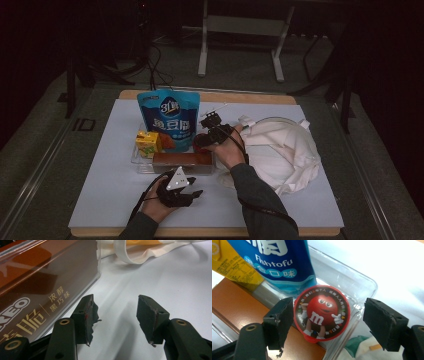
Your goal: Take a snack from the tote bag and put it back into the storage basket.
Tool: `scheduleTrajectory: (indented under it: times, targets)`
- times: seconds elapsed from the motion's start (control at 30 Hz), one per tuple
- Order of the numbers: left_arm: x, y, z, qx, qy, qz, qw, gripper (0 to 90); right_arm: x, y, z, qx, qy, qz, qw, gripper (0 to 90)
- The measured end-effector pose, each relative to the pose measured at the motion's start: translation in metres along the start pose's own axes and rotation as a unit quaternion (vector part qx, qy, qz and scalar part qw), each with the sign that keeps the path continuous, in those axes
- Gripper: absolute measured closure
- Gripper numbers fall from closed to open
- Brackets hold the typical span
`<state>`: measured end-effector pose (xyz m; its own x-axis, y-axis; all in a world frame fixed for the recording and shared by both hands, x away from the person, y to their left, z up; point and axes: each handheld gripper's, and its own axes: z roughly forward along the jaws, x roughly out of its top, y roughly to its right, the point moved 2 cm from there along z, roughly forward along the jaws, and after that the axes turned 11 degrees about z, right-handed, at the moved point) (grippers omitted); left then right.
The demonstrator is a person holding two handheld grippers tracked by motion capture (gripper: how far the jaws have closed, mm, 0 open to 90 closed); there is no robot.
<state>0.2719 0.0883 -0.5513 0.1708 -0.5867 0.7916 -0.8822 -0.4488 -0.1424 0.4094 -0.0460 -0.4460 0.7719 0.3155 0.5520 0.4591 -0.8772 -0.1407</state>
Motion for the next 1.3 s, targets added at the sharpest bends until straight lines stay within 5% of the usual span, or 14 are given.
scheduleTrajectory:
  times: [1.3]
  targets:
    - [0.0, -0.001, 0.0, 0.001, -0.002, -0.002, 1.0, 48.5, -0.01, 0.021, -0.045, 0.006, 0.025, -0.022, 0.9994, 25.6]
